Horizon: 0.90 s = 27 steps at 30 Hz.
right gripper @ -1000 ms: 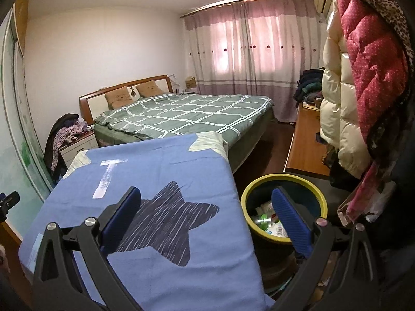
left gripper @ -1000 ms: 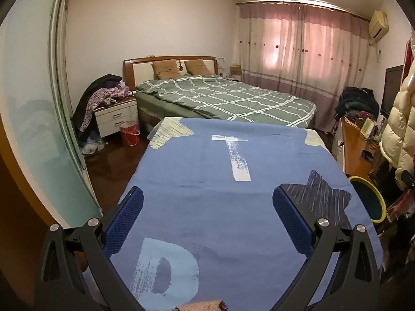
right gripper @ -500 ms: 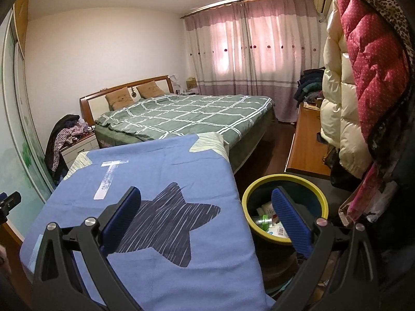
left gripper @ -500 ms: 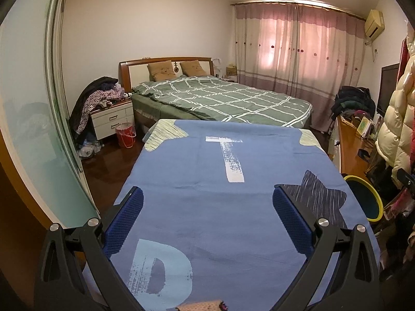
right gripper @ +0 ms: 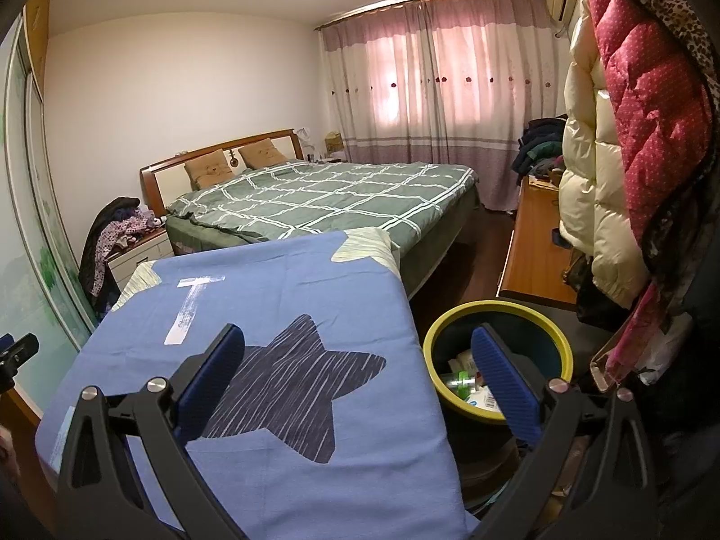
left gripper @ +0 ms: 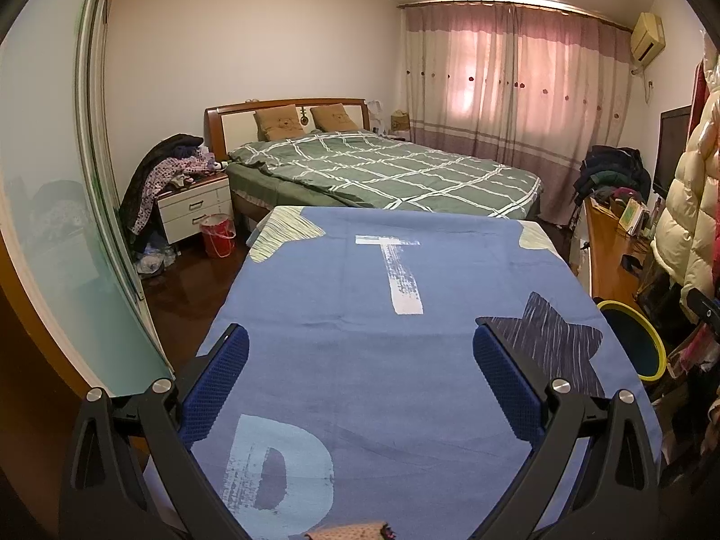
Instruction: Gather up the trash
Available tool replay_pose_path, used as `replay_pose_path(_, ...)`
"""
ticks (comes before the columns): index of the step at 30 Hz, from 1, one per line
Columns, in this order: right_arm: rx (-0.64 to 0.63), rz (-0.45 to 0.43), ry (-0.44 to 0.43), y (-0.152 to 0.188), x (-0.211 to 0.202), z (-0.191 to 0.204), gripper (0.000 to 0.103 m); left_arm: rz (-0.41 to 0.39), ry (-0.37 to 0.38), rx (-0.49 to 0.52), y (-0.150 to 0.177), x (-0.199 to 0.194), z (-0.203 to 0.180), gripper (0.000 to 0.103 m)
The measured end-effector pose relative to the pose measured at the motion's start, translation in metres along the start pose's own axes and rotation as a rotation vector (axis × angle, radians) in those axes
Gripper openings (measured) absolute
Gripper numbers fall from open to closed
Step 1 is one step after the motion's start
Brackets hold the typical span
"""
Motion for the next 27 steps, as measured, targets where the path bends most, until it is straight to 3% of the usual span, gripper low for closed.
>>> replay_pose_path(27, 0.01, 0.011, -0.008, 0.0039, 0.0063, -0.0003, 0.096, 0.005, 0.002, -0.001, -0.0022, 0.0069, -0.0023, 0.098)
Point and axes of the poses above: each gripper's, at about its wrist camera, not at the fingertips, and x roughly the way its jaws point, z to its left, y to its underside, the point moved 8 cm from there along x, roughly the way its jaws point, and after that the axes turned 5 degrees about -y, right-handed, at the moved point
